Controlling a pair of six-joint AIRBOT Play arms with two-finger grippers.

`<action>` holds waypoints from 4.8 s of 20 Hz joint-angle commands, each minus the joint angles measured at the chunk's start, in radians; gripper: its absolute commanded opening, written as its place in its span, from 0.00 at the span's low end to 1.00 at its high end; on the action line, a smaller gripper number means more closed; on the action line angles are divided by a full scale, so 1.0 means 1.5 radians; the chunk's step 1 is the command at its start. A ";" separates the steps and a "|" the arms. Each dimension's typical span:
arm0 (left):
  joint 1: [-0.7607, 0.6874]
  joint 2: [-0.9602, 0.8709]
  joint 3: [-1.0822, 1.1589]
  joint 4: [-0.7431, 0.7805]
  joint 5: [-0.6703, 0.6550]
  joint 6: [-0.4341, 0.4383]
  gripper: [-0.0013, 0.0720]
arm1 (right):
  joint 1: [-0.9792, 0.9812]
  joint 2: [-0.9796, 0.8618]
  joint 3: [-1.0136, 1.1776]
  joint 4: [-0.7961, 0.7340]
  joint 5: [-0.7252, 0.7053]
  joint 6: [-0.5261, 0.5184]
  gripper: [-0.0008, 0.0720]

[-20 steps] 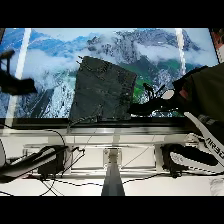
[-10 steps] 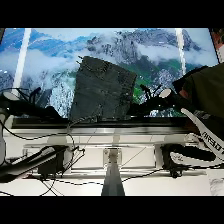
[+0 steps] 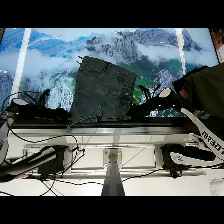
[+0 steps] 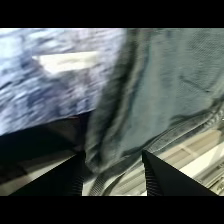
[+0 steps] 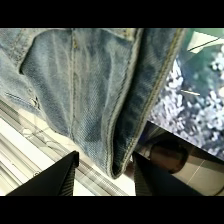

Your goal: Fold the clothes and pants, and hang the long-sleeved shirts on hangers.

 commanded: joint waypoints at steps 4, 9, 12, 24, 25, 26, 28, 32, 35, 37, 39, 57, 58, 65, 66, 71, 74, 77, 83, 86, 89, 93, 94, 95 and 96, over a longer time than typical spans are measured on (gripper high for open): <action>-0.108 -0.036 -0.006 -0.027 0.114 0.011 0.34 | 0.001 -0.001 0.001 0.043 -0.020 -0.004 0.56; -0.113 -0.036 -0.005 -0.112 0.145 0.036 0.11 | 0.029 -0.001 0.001 0.085 -0.037 -0.003 0.56; -0.114 -0.036 -0.005 -0.114 0.142 0.036 0.11 | 0.074 -0.001 0.002 0.084 -0.069 -0.003 0.41; -0.114 0.229 0.223 -0.114 0.116 0.040 0.07 | 0.071 0.113 0.348 -0.008 0.032 -0.004 0.08; -0.114 0.280 0.258 -0.114 0.138 0.037 0.07 | 0.072 0.136 0.391 -0.007 0.028 -0.003 0.08; -0.114 0.332 0.287 -0.118 0.168 0.033 0.07 | 0.072 0.157 0.425 -0.004 0.028 -0.002 0.08; -0.114 0.436 0.321 -0.132 0.245 0.034 0.07 | 0.072 0.209 0.480 0.024 0.029 0.006 0.08; -0.114 0.638 0.323 -0.146 0.355 0.034 0.07 | 0.072 0.328 0.523 0.124 0.029 0.046 0.08; -0.114 0.728 0.322 -0.115 0.349 -0.035 0.07 | 0.089 0.400 0.521 0.126 0.024 0.119 0.08; -0.114 0.731 0.319 -0.024 0.286 -0.152 0.07 | 0.114 0.411 0.506 0.056 0.024 0.208 0.08; -0.114 0.699 0.288 0.022 0.189 -0.206 0.07 | 0.146 0.401 0.464 -0.034 0.011 0.281 0.08; -0.314 0.162 0.087 -0.126 0.199 -0.145 0.07 | -0.053 0.115 0.201 -0.233 -0.018 0.299 0.08; -0.314 0.162 0.086 -0.116 0.157 -0.145 0.07 | -0.066 0.115 0.200 -0.243 0.046 0.271 0.08; -0.331 0.162 0.084 -0.020 -0.020 -0.165 0.07 | -0.062 0.114 0.172 -0.281 0.243 0.168 0.08; -0.335 0.162 0.084 0.002 -0.021 -0.165 0.07 | -0.062 0.114 0.166 -0.289 0.244 0.167 0.08; -0.336 0.162 0.085 0.046 0.013 -0.165 0.94 | -0.062 0.114 0.155 -0.317 0.115 0.134 0.87; -0.336 0.162 0.085 0.018 0.058 -0.170 0.96 | -0.063 0.114 0.155 -0.340 -0.018 0.193 0.87; -0.336 0.162 0.085 -0.009 0.093 -0.169 0.96 | -0.069 0.085 0.169 -0.372 -0.047 0.205 0.87; -0.336 0.162 0.085 -0.014 0.103 -0.170 0.96 | -0.192 -0.051 0.295 -0.291 0.109 0.109 0.87; -0.336 0.162 0.085 -0.014 0.103 -0.170 0.96 | -0.239 -0.119 0.321 -0.215 0.255 -0.042 0.87; -0.336 0.162 0.085 -0.015 0.103 -0.170 0.96 | -0.238 -0.165 0.317 -0.170 0.279 -0.142 0.86; -0.336 0.162 0.085 -0.074 0.103 -0.179 0.96 | -0.198 -0.201 0.311 -0.077 0.273 -0.207 0.86; -0.336 0.162 0.085 -0.084 0.103 -0.180 0.96 | -0.181 -0.206 0.311 -0.078 0.268 -0.211 0.86; -0.336 0.162 0.085 -0.084 0.103 -0.179 0.96 | -0.163 -0.208 0.311 -0.078 0.260 -0.211 0.86; -0.336 0.162 0.085 -0.084 0.103 -0.179 0.96 | -0.141 -0.210 0.311 -0.078 0.252 -0.211 0.86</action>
